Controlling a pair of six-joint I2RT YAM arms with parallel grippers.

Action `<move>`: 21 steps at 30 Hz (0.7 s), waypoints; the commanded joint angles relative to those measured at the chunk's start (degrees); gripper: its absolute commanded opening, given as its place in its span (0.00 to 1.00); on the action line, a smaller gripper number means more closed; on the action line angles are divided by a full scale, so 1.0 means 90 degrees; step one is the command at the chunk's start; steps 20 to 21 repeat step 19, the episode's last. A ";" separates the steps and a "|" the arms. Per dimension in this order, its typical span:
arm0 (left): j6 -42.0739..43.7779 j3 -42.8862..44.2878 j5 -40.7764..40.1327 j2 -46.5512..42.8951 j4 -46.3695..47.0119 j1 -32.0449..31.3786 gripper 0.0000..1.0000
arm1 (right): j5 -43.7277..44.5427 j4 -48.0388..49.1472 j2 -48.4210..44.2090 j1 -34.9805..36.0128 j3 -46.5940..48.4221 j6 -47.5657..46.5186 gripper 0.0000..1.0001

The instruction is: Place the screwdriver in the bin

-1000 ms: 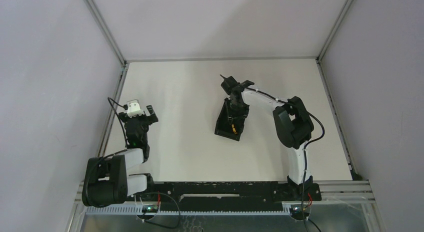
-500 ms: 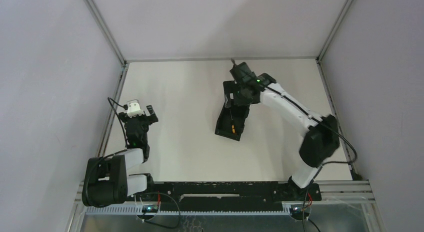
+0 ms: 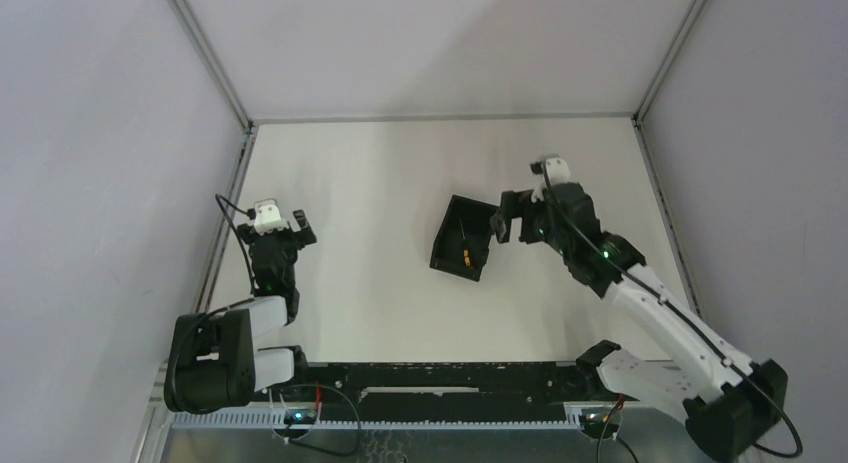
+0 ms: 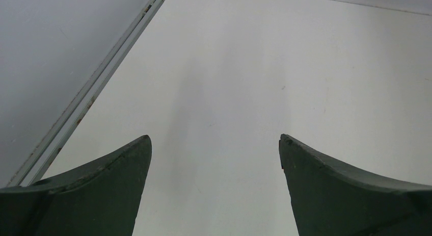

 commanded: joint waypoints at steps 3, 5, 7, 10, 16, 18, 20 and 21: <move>0.0098 0.0275 -0.0030 -0.0008 0.0221 -0.0049 1.00 | 0.0321 0.1645 -0.1439 -0.0298 -0.1765 0.0160 1.00; 0.0101 0.0277 -0.0030 -0.0005 0.0221 -0.0050 1.00 | 0.0567 0.1833 -0.1753 -0.0343 -0.2244 0.0312 1.00; 0.0097 0.0269 -0.0022 0.0001 0.0221 -0.0051 1.00 | 0.0815 0.2027 -0.1984 -0.0362 -0.2758 0.0387 1.00; 0.0098 0.0272 -0.0023 -0.0004 0.0221 -0.0050 1.00 | 0.0882 0.2300 -0.2242 -0.0384 -0.3279 0.0435 1.00; 0.0097 0.0269 -0.0023 0.0001 0.0221 -0.0049 1.00 | 0.1081 0.2652 -0.2402 -0.0388 -0.3865 0.0543 1.00; 0.0102 0.0276 -0.0023 -0.0007 0.0221 -0.0052 1.00 | 0.0998 0.2733 -0.2403 -0.0388 -0.3915 0.0507 1.00; 0.0098 0.0270 -0.0022 -0.0011 0.0221 -0.0050 1.00 | 0.0974 0.2774 -0.2391 -0.0388 -0.3917 0.0499 1.00; 0.0098 0.0270 -0.0022 -0.0011 0.0221 -0.0050 1.00 | 0.0974 0.2774 -0.2391 -0.0388 -0.3917 0.0499 1.00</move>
